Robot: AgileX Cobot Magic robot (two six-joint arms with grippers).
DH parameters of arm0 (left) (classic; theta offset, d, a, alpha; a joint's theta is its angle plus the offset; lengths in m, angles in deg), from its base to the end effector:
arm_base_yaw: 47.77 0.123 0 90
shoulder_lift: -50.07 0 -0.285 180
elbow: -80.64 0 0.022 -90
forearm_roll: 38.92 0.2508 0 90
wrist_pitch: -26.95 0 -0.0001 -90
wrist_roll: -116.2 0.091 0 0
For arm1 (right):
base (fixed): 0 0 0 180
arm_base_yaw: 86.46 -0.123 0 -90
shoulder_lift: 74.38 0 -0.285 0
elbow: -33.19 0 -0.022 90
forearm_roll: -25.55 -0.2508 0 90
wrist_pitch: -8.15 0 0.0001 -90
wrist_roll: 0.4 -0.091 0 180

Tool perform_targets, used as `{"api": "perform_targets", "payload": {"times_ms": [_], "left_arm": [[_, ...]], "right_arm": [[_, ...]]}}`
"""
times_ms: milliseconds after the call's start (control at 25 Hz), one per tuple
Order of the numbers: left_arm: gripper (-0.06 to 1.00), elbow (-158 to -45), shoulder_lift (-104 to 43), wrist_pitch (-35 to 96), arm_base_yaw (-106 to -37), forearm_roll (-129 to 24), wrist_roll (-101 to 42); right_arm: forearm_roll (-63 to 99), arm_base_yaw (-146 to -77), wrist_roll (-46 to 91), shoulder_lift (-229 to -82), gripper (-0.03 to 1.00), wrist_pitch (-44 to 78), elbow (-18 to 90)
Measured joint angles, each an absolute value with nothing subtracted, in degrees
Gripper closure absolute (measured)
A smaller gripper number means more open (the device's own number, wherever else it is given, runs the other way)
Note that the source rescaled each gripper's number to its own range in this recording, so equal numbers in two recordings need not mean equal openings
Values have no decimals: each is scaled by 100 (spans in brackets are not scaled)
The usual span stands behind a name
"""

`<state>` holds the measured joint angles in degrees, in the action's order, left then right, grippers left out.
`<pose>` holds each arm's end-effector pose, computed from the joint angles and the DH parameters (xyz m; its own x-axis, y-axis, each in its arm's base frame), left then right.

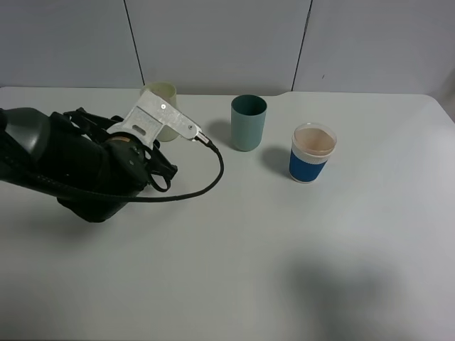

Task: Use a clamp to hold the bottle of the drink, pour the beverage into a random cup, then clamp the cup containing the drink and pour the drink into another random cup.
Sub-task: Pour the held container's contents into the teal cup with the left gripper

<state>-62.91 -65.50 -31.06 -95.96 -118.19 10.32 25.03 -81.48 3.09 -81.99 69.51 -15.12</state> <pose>0.2534 -0.1697 0.1330 -0.4724 0.5831 -0.6610 0.0536 0.7675 0.6388 -0.0062 0.0013 0.2777 -0.4604 -0.0166 -0.8876 0.0538 0.9975 -0.0466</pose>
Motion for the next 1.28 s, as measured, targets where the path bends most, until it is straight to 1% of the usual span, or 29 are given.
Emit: {"api": "perform_targets", "payload": {"times_ms": [120,520,560,640,880,1280], "left_arm": [[93,-6567,-6550,-3120,-9720,-12082,1665],[93,-7599,-6555,-3120,-10538,-13045,3838],[93,-7599,-6555,-3120,-10538,-13045,3838],[93,-7879,-6606,-3131,-10651,-13247,4354],[93,-8548,-6986,-3153,-10730,-13533,5268],[93,-9680,-7577,-3008,-10735,-13588,6244]], "right_arm": [[2503,-8148,309,-8199,-3,6951,-1512],[2503,-8148,309,-8199,-3,6951,-1512],[2503,-8148,309,-8199,-3,6951,-1512],[2503,-8148,309,-8199,-3,6951,-1512],[2503,-8148,309,-8199,-3,6951,-1512],[2503,-8148,309,-8199,-3,6951,-1512]]}}
